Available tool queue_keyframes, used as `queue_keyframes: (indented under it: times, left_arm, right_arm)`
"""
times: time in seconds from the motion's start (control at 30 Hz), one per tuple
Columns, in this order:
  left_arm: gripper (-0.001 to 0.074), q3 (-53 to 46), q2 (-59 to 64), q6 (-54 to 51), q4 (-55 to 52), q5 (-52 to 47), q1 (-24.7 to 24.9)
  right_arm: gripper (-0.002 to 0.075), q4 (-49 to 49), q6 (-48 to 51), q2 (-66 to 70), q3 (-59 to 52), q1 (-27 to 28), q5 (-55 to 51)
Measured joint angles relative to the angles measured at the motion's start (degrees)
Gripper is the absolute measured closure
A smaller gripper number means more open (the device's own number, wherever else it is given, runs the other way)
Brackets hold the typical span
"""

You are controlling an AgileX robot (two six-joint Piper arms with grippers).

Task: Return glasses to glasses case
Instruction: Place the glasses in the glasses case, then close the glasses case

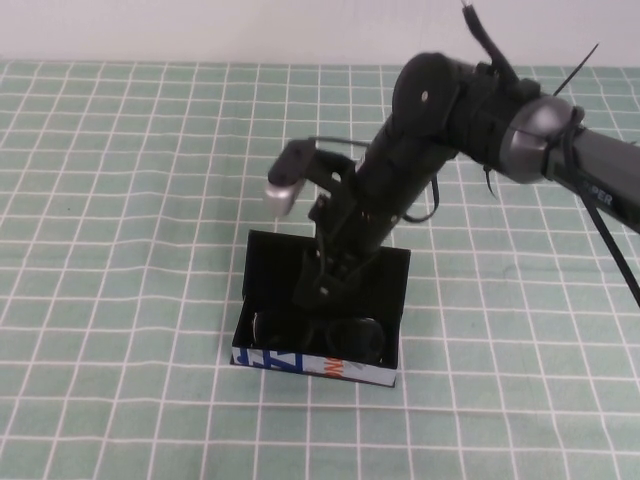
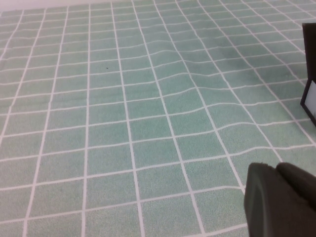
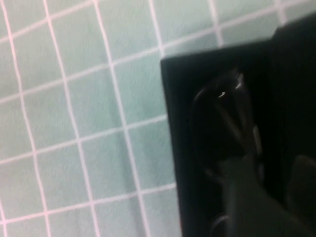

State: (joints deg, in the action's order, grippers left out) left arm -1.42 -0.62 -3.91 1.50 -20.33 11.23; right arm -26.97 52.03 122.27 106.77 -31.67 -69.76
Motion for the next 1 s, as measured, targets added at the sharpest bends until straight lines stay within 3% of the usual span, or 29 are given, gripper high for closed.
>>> queue_keyframes:
  times: [0.1, 0.2, 0.33, 0.5, 0.8, 0.9, 1.0]
  left_arm:
    - [0.0739, 0.0, 0.0, 0.0, 0.0, 0.0, 0.0]
    - [0.0739, 0.0, 0.0, 0.0, 0.0, 0.0, 0.0]
    - [0.0739, 0.0, 0.0, 0.1, 3.1, 2.1, 0.0]
    - [0.0739, -0.1, 0.0, 3.5, 17.0, 13.4, 0.0]
    - [0.0739, -0.1, 0.0, 7.1, 31.1, 26.1, 0.0]
    - [0.0739, 1.8, 0.0, 12.3, 29.5, 30.8, 0.0]
    - [0.0739, 9.6, 0.0, 13.6, 16.3, 32.1, 0.0]
  right_arm:
    - [0.0643, 0.0, -0.6, -0.6, 2.8, 0.0, -0.1]
    - [0.0713, 0.2, -2.5, -2.5, 6.0, 0.0, -0.1]
    - [0.0733, 1.4, -7.9, -5.8, 9.6, 0.6, -0.3]
    - [0.0737, 2.2, -13.0, -9.5, 10.8, 3.1, -0.1]
    - [0.0737, 2.7, -15.2, -19.3, 10.8, 5.4, -0.6]
    - [0.0737, 2.9, -15.2, -23.2, 10.9, 5.4, -1.4]
    - [0.0737, 3.3, -15.2, -26.4, 10.9, 5.4, -2.2]
